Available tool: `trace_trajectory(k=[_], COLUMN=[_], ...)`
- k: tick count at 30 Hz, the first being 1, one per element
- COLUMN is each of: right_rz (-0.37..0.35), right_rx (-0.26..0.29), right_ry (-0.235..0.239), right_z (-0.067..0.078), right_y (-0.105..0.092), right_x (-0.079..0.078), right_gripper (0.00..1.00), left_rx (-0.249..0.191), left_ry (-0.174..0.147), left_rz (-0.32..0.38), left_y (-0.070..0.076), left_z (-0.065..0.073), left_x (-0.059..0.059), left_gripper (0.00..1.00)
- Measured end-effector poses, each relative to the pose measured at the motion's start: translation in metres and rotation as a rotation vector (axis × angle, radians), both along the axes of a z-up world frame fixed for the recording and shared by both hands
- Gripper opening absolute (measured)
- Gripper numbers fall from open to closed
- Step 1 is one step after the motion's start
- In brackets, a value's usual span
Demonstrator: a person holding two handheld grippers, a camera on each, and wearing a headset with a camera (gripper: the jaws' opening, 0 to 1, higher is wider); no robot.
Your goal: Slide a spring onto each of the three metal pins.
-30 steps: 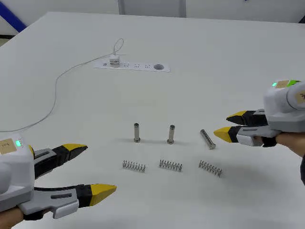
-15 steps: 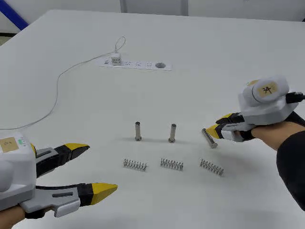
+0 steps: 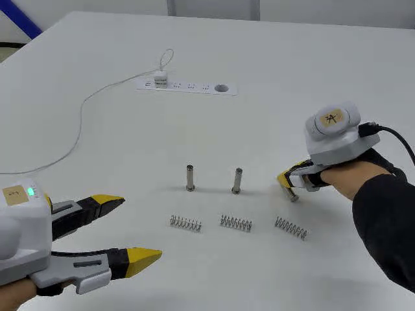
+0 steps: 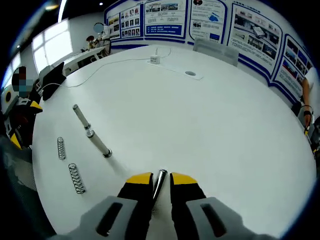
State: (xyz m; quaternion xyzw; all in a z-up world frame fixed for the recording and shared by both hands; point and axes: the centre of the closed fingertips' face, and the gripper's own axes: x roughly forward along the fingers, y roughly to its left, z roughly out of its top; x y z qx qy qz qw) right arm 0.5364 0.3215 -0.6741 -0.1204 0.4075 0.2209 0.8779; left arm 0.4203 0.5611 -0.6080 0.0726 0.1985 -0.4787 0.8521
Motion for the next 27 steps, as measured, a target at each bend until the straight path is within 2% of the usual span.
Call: trace_trajectory(k=[10,17,27], right_rz=[-0.056,-0.065,-0.053], right_rx=[-0.001,-0.007,-0.063], right_ry=[0.049,0.072,0.096], right_z=[-0.009,-0.012,-0.013], right_y=[-0.002,-0.001,0.002], right_x=[0.003,0.004,0.001], right_gripper=[0.12,0.12,0.09], left_rx=[0.0,0.0,0.002], left_ry=[0.004,0.007,0.009], left_rz=[-0.006,-0.007,-0.012], left_y=[0.0,0.0,-0.001], left_z=[-0.001,-0.001,-0.001], left_x=[-0.001,-0.001,-0.002], left_gripper=[0.67,0.67,0.66])
